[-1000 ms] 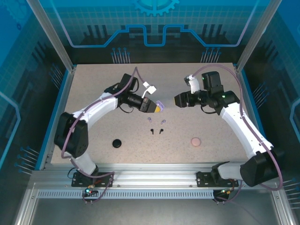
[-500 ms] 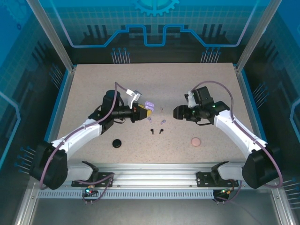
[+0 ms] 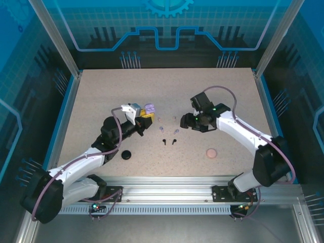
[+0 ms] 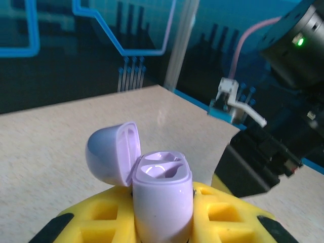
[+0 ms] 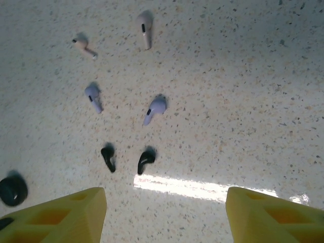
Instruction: Insert wireless bluetooth earbuds into charging case
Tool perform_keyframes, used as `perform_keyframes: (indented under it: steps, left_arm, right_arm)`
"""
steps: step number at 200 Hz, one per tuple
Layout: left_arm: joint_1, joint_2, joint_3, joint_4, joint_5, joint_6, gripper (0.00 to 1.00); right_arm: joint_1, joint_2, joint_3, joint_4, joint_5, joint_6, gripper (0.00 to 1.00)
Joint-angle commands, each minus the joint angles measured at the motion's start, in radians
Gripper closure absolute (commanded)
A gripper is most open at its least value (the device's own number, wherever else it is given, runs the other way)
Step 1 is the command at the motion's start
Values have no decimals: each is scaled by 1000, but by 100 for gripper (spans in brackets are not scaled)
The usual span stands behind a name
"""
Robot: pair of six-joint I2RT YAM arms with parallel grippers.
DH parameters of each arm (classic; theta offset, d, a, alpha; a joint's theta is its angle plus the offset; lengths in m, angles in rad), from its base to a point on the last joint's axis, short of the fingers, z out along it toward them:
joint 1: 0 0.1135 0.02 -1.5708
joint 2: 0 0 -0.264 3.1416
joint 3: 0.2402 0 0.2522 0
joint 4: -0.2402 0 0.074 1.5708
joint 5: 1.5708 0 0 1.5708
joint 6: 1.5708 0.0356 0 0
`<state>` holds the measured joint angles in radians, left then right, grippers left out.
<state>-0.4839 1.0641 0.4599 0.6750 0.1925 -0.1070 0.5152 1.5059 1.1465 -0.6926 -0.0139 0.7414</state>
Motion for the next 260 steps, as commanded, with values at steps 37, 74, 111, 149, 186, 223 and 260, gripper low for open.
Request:
perform_keyframes:
  steps: [37,74,111,149,186,223,260]
  left_arm:
    - [-10,-12,-21,160,-175,62,100]
    - [-9,-4,-15,174,-203,59,100]
    - [-7,1,-19,202,-199,49,100]
    - [-8,3,-18,219,-205,38,100]
    - [-7,-18,-15,212,-239,36,100]
    - [-1,-63,-10,193,-299,37,100]
    - [41,-98,13,137,-317,-9,100]
  right_arm:
    - [94,250,169,-136,135,327,40]
    - [143,388,290,-217,179,430,41]
    - [161,483,370,-279,195,488,45]
    - [165,523,408,-293,203,492,50]
    - [186,509,456,-269,238,395,52]
    - [207,503,511,-201,240,169,53]
    - [220,531,549,-101,156,-109,54]
